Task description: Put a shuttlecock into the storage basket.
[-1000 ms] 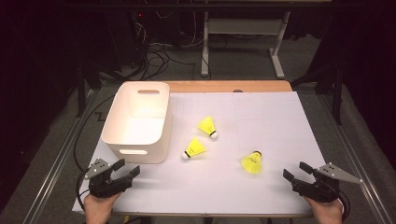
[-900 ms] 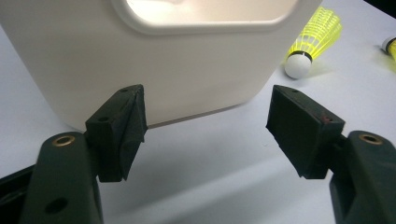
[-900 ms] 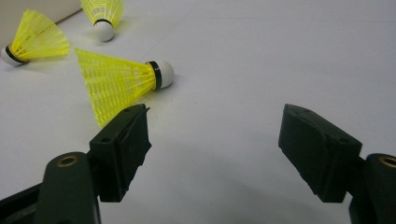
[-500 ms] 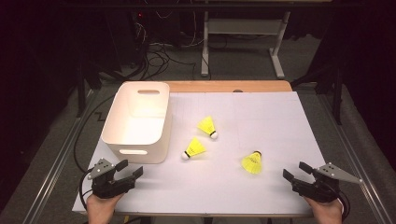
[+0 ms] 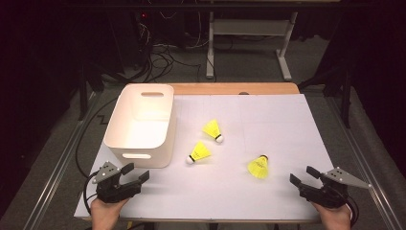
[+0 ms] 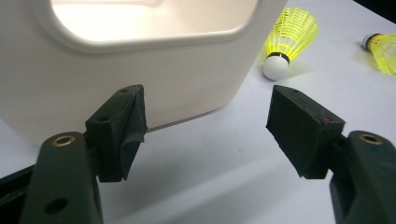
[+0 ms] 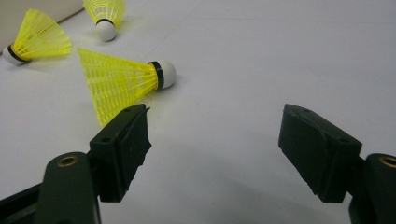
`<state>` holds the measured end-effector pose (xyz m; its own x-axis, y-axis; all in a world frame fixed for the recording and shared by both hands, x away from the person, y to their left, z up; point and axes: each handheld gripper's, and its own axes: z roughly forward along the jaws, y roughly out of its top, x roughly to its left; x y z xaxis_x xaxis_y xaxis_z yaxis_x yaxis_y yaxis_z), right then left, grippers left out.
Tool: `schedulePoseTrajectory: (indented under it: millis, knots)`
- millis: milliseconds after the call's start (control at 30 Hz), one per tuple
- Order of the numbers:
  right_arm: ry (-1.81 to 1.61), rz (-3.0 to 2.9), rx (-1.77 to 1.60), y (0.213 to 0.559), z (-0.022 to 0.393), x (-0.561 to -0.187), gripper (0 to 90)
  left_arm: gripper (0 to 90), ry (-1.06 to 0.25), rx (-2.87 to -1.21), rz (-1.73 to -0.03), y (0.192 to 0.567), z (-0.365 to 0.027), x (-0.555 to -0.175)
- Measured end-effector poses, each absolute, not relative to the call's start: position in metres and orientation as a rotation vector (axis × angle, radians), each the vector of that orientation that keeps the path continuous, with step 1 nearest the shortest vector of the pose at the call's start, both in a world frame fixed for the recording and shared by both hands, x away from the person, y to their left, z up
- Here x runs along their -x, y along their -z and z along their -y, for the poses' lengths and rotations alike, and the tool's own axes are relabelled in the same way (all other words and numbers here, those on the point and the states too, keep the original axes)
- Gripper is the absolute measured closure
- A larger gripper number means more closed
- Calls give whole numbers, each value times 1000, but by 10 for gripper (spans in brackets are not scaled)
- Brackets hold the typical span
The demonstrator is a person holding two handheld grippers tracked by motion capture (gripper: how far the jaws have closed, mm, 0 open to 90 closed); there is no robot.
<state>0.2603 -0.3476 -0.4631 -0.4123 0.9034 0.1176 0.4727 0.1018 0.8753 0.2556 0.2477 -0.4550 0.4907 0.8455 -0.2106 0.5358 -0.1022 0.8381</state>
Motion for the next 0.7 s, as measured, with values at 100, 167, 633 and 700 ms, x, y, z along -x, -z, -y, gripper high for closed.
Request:
schedulePoseTrajectory:
  millis: [100, 167, 633, 700]
  knots:
    - [-1259, -1933, -1341, 463, 347, -260, 253, 293, -400, -1780, -1162, 454, -246, -256]
    - [-1259, -1932, -1343, 463, 347, -260, 253, 293, -395, -1781, -1157, 454, -244, -256]
    - [-1263, -1933, -1341, 463, 348, -260, 253, 294, -370, -1796, -1138, 454, -235, -258]
    - [-1263, -1932, -1340, 463, 348, -260, 253, 294, -369, -1799, -1133, 454, -233, -258]
